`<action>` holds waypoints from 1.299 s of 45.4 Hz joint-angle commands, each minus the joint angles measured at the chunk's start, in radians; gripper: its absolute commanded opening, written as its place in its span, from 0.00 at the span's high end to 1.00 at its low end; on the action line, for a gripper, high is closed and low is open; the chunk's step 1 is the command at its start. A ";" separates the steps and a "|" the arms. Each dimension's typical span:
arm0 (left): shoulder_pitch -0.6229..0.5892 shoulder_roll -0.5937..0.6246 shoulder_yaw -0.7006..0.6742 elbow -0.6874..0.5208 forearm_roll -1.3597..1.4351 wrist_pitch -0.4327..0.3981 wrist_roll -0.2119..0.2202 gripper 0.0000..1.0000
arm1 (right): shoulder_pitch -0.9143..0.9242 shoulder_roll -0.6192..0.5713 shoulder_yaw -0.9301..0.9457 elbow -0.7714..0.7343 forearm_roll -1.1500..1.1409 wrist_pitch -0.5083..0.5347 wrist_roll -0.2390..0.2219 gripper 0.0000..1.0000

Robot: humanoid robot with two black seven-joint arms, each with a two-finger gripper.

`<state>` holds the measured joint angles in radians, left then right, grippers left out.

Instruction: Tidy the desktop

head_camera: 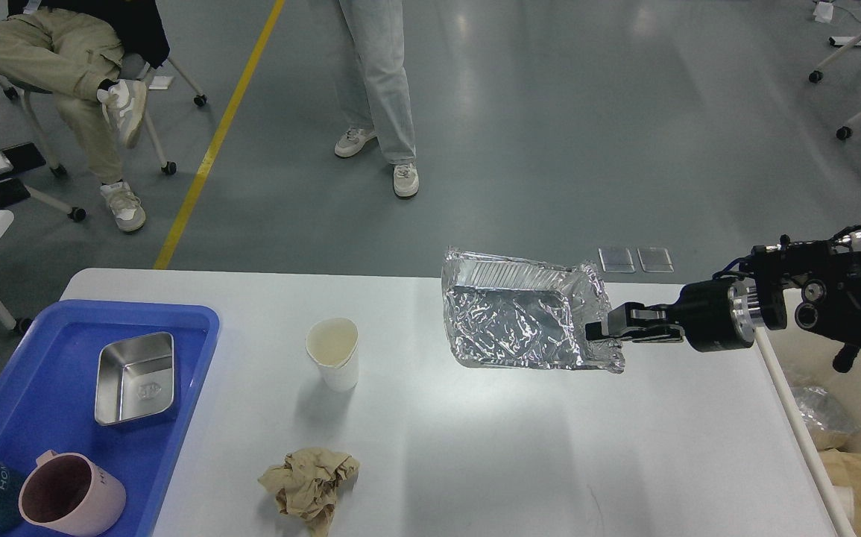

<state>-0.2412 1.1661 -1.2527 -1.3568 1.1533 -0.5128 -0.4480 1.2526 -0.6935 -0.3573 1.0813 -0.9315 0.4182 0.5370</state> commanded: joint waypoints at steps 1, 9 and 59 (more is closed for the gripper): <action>0.000 -0.063 0.004 0.002 0.008 -0.010 0.015 0.02 | -0.002 0.000 0.000 0.000 0.000 -0.002 0.000 1.00; -0.010 -0.132 0.004 0.036 -0.024 -0.167 0.025 0.02 | -0.007 0.006 0.000 0.000 0.000 -0.006 0.000 1.00; 0.359 -0.085 0.002 -0.008 -0.397 0.249 0.216 0.01 | -0.022 0.046 -0.005 0.002 0.002 -0.030 -0.003 1.00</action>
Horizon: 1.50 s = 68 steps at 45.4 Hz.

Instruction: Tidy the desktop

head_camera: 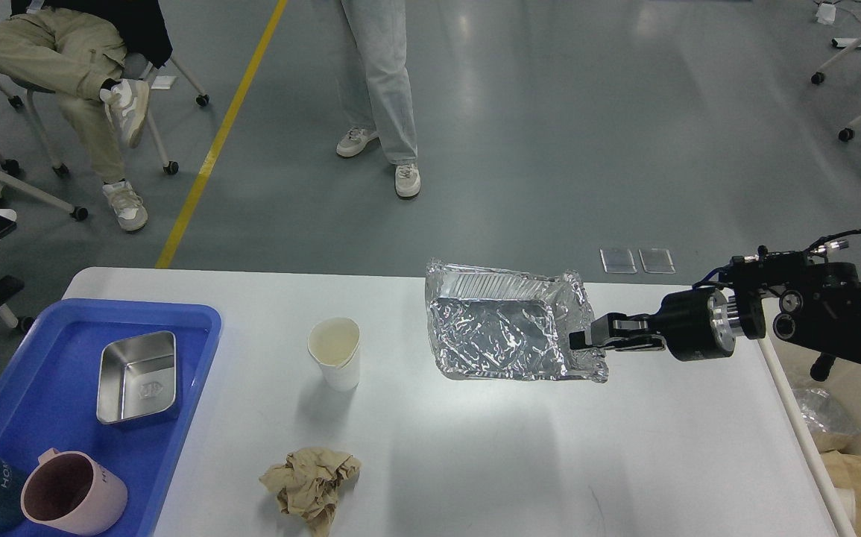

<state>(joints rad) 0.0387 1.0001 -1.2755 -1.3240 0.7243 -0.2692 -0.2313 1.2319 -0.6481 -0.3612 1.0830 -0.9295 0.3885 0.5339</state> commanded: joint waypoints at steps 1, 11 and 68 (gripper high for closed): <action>0.095 0.097 0.037 -0.052 0.058 0.007 0.001 0.01 | 0.000 0.001 -0.001 0.000 0.000 0.000 0.000 1.00; 0.199 0.245 0.209 -0.250 0.401 0.200 0.081 0.01 | -0.003 0.002 0.002 -0.003 0.000 -0.002 0.000 1.00; -0.014 0.812 0.219 -0.305 0.575 0.143 -0.227 0.02 | -0.032 0.036 -0.002 -0.012 -0.002 -0.025 0.000 1.00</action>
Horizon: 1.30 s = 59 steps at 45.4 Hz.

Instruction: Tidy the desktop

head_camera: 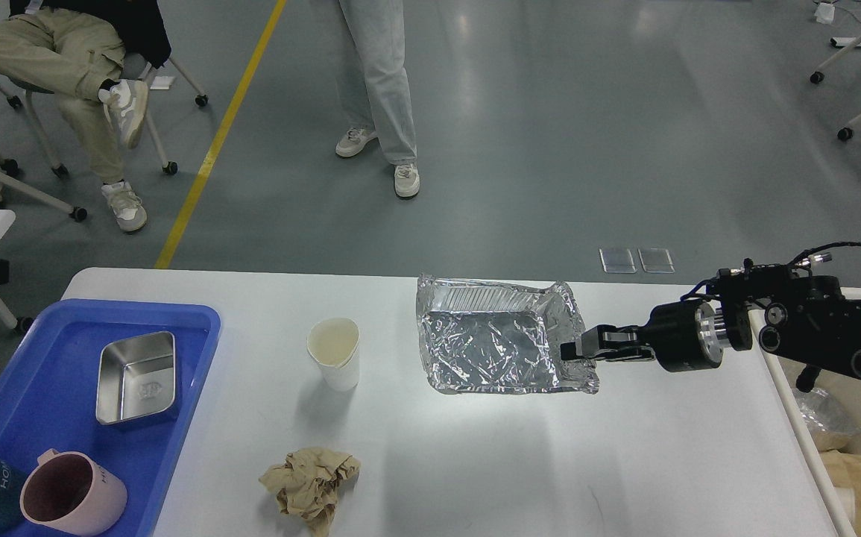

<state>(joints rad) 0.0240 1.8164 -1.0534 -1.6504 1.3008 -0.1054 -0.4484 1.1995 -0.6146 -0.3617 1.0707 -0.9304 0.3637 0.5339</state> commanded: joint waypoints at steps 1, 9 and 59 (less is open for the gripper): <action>0.001 -0.006 -0.004 0.024 -0.002 -0.023 -0.015 0.02 | 0.000 0.004 -0.002 -0.001 0.001 0.000 0.000 1.00; -0.001 -0.008 -0.005 0.041 -0.003 -0.034 -0.029 0.02 | 0.000 0.015 -0.003 -0.001 0.001 -0.003 0.000 1.00; -0.383 -0.661 0.105 0.475 0.259 -0.283 -0.007 0.02 | 0.002 0.039 -0.019 -0.008 0.002 -0.023 -0.005 1.00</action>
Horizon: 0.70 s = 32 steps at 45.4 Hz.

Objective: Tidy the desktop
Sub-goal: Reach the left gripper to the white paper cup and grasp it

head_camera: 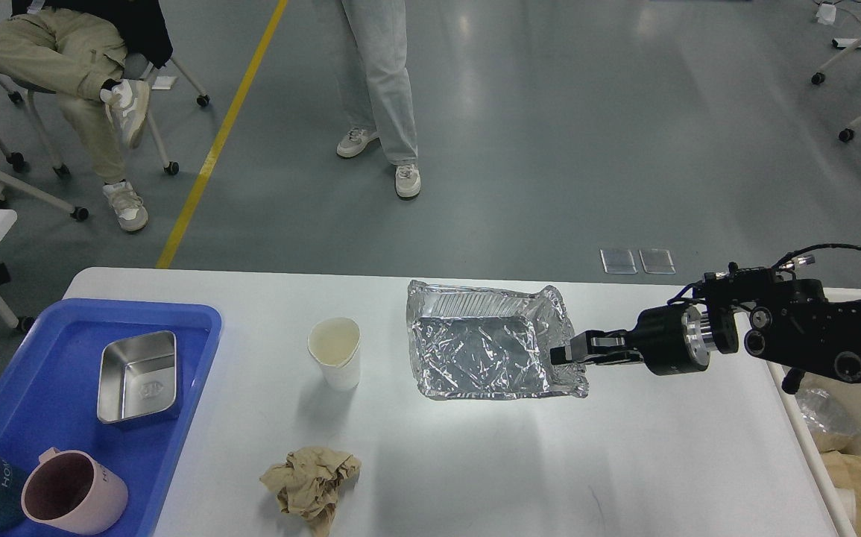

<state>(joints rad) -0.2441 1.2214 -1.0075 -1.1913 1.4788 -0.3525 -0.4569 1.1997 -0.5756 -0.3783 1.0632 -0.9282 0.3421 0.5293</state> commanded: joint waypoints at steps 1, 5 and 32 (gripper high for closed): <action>-0.138 -0.079 0.078 0.018 0.087 -0.039 0.003 0.02 | 0.000 -0.001 -0.002 0.000 0.000 -0.002 0.000 1.00; -0.233 -0.117 0.185 0.018 0.121 -0.046 0.004 0.02 | 0.001 -0.004 -0.002 0.000 0.000 -0.002 0.000 1.00; -0.712 -0.520 0.767 0.252 0.210 -0.034 0.015 0.02 | 0.001 -0.004 -0.005 0.000 0.000 0.000 0.000 1.00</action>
<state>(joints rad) -0.9309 0.7706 -0.2821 -0.9872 1.6894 -0.3906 -0.4417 1.2009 -0.5802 -0.3828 1.0630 -0.9280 0.3409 0.5292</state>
